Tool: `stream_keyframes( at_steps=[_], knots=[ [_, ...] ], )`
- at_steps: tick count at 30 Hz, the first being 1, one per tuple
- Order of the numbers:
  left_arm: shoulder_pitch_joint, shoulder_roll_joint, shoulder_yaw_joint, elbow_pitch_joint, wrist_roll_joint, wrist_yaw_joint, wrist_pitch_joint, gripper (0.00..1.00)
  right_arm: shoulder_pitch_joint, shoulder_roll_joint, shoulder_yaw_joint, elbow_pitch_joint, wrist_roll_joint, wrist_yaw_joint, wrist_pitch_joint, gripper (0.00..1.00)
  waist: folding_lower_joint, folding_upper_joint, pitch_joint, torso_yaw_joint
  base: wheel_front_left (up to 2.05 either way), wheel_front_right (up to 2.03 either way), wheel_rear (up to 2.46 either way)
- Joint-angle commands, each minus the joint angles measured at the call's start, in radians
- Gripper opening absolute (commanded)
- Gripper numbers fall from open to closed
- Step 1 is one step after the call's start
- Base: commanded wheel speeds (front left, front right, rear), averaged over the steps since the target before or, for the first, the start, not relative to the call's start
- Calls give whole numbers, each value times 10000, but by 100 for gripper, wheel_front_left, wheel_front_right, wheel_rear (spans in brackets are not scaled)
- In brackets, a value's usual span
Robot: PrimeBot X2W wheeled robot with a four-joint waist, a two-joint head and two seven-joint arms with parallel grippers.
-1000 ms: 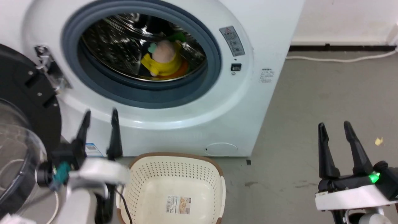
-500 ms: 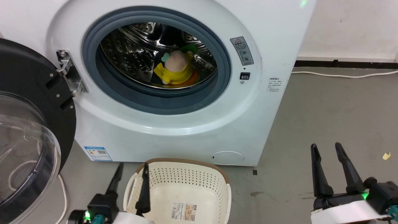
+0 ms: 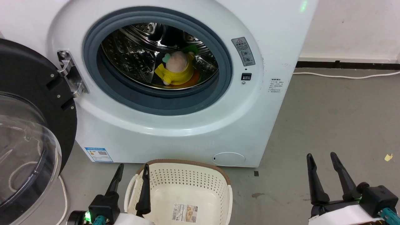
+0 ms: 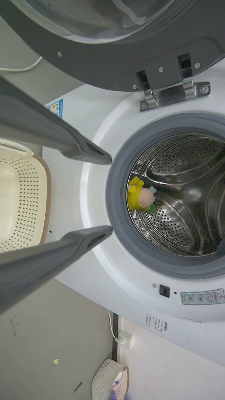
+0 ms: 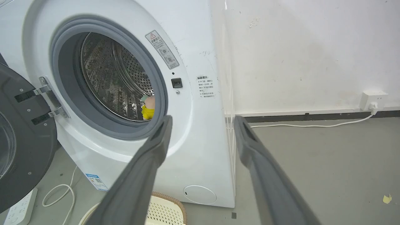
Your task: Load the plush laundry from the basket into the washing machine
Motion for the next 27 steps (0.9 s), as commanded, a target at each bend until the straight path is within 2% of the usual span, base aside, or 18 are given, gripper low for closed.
stream_keyframes(
  at_steps=[1,2,27],
  knots=[
    [16,28,24,-6,28,-39,-43,100,49,1,-5,53,-59,-9,-46,100,-1,0,-18,-5,0,0,0],
    [-1,4,-12,2,2,-25,2,0,-1,0,6,21,0,0,0,0,0,0,-20,-5,0,0,0],
    [-38,-122,278,-184,330,-173,468,0,-43,0,7,-104,-387,-2,458,0,0,0,-95,-12,0,0,0]
  ],
)
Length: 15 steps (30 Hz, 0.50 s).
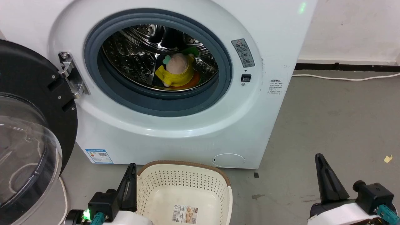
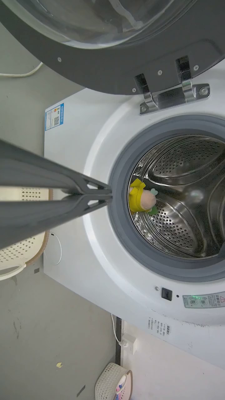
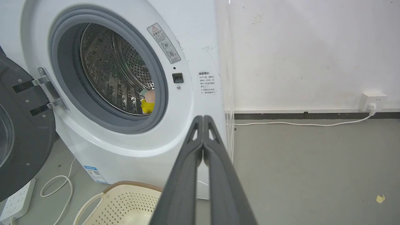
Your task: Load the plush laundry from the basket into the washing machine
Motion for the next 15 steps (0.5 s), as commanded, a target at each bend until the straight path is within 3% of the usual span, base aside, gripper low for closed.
stream_keyframes(
  at_steps=[1,15],
  knots=[
    [-34,-44,48,-73,116,-73,81,0,-32,0,-5,-52,-105,-2,88,0,0,0,-3,0,0,0,0],
    [-57,-117,244,-190,325,-167,368,0,-56,0,-8,-130,-353,-3,376,0,0,0,-49,-4,0,0,0]
  ],
)
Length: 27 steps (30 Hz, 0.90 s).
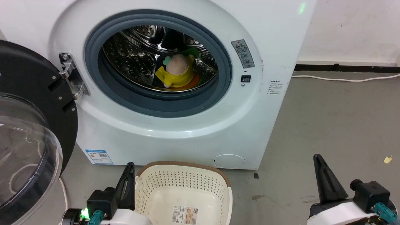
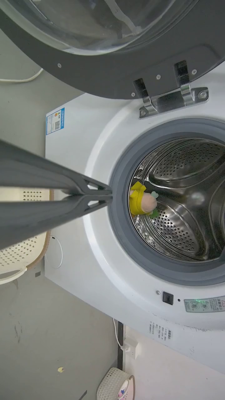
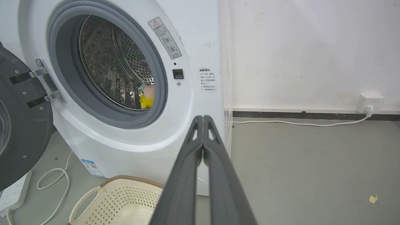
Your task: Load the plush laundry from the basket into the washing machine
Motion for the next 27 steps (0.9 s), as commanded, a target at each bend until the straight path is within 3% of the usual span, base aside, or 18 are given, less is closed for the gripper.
stream_keyframes(
  at_steps=[1,27],
  knots=[
    [-56,-60,56,-83,102,-83,51,0,-51,0,-8,-68,-77,-3,46,0,0,0,-3,0,0,0,0],
    [-103,-205,447,-316,519,-270,622,0,-99,1,-14,-224,-571,-5,620,0,0,0,-95,-9,0,0,0]
  ],
)
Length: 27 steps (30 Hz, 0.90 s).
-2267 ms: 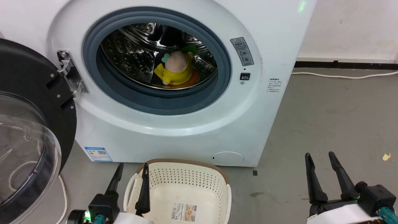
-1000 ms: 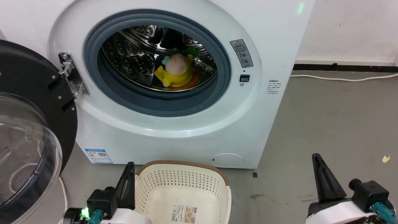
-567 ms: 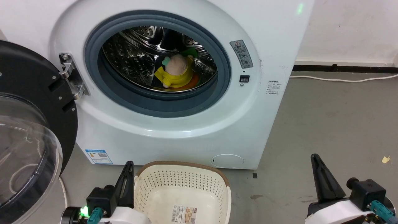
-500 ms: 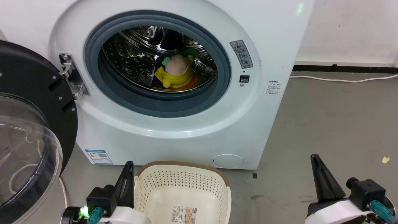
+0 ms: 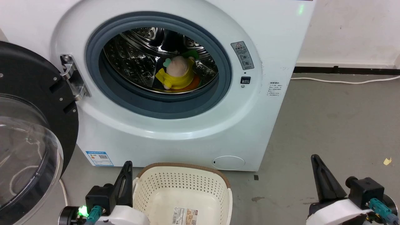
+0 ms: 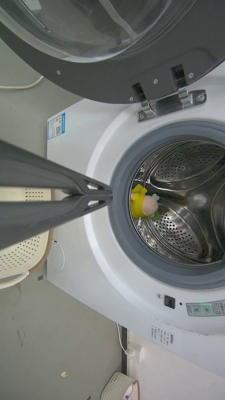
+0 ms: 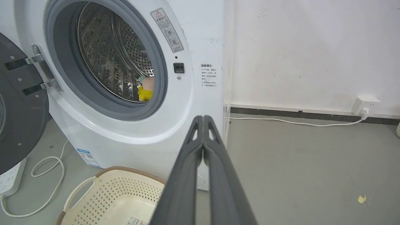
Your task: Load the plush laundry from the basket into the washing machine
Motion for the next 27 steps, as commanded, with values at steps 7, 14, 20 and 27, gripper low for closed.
stream_keyframes(
  at_steps=[7,14,20,27],
  knots=[
    [-108,-56,130,-127,192,-63,188,0,-73,1,-12,-113,-209,-5,161,0,0,0,-23,-2,0,0,0],
    [-119,-92,228,-185,296,-110,331,0,-85,1,-14,-152,-333,-6,305,0,0,0,-46,-4,0,0,0],
    [-129,-123,311,-235,386,-150,454,0,-95,1,-15,-185,-439,-6,428,0,0,0,-66,-6,0,0,0],
    [-141,-159,409,-293,490,-197,597,0,-107,1,-17,-224,-562,-7,571,0,0,0,-89,-8,0,0,0]
  ],
)
